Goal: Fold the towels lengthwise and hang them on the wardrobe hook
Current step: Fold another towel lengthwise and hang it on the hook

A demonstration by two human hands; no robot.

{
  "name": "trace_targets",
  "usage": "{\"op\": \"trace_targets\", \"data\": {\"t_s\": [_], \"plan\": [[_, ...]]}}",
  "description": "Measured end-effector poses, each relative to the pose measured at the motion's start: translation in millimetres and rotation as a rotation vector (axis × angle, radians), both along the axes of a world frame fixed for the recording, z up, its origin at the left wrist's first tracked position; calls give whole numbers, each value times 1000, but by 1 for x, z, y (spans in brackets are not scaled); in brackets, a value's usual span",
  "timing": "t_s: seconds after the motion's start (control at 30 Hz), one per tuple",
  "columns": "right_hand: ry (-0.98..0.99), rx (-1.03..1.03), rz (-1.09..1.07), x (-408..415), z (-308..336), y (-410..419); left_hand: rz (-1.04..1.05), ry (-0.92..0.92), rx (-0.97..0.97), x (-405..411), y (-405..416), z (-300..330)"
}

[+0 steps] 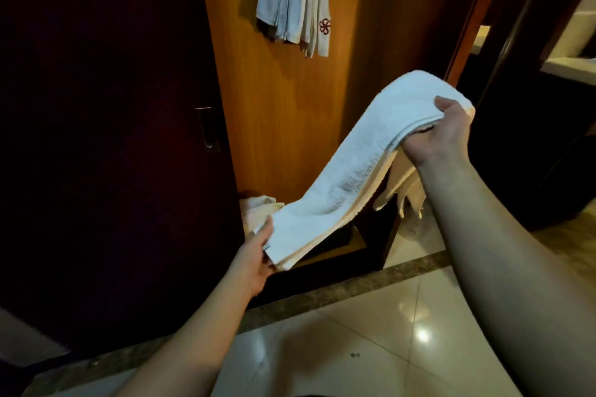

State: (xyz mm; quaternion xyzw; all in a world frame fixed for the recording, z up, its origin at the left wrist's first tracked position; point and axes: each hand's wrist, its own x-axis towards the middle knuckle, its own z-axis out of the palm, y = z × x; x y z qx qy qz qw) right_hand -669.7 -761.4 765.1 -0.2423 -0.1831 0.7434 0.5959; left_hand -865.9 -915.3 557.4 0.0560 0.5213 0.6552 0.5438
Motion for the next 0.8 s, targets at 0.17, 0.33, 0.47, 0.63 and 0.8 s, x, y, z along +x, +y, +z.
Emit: {"op": "trace_targets", "data": {"t_s": [0.17, 0.33, 0.47, 0.63, 0.8], "plan": [[-18, 52, 13, 0, 3, 3, 77, 26, -27, 4, 21, -6], [-62, 11, -11, 19, -1, 23, 107, -191, 134, -16, 26, -10], [-63, -45, -42, 23, -6, 30, 38, -170, 74, -26, 28, -19], [-45, -33, -10, 8, -1, 28, -121, -156, -117, -25, 38, -34], [-96, 80, 57, -15, 8, 22, -264, -19, -263, -33, 56, -39]]}}
